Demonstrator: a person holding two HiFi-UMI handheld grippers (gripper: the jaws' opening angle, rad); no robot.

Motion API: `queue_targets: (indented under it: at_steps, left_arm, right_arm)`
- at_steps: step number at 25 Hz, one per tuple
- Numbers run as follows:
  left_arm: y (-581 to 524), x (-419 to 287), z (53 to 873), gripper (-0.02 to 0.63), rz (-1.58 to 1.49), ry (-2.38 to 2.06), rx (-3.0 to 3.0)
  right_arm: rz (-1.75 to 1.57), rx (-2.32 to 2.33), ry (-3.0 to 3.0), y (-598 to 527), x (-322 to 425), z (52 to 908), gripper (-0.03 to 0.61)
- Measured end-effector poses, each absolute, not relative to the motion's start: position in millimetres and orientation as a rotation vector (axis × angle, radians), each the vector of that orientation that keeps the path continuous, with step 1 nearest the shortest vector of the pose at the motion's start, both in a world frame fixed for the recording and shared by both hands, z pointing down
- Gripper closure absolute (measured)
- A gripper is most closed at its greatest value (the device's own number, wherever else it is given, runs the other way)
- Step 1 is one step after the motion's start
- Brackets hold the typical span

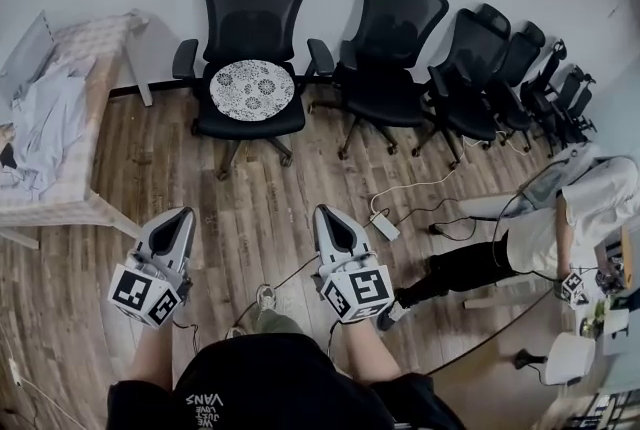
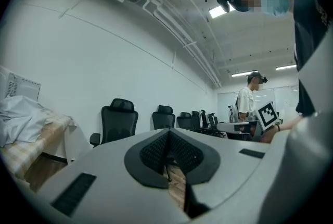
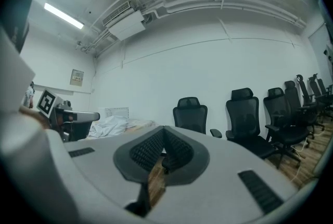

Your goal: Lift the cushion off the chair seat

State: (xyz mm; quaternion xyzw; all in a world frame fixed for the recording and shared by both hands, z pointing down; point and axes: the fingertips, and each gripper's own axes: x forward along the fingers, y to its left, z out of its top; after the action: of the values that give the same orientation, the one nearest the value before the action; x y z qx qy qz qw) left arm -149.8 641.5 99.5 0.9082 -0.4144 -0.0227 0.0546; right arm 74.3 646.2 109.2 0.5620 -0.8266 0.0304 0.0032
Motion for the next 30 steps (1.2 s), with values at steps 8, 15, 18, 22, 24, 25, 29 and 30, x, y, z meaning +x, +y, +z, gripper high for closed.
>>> queue_targets:
  at_steps: [8,15,18,22,24,25,29,30]
  left_arm:
    - [588,-118,101,0.603,-0.078,-1.280,2.743]
    - [555,-96,103,0.603,-0.072,-1.319,2.719]
    - [549,-90,103,0.603,-0.072,-1.341,2.716]
    - [539,-91,105,0.603,-0.054,-1.366,2.692]
    - [533,-95,107,0.603,-0.049,-1.380,2.682]
    - [529,-97,107,0.603,-0.049,-1.387,2.679]
    - [509,-105,106,0.603,-0.049,-1.392,2.666]
    - [504,-107,107,0.603,-0.046,-1.389,2.665]
  right_arm:
    - [0.106,1.753,-2.598,593,108,113,0.561]
    - [0.133,1.715,-2.612,560,134,121,0.561]
    - [0.140,1.695,-2.625,551,140,123,0.561]
    - [0.155,1.674,-2.645,536,138,126,0.561]
    - [0.166,1.663,-2.653,528,136,126,0.561]
    - [0.169,1.662,-2.656,523,134,125,0.561]
    - [0.160,1.662,-2.657,501,128,121,0.561]
    - [0.160,1.664,-2.654,496,126,121,0.561]
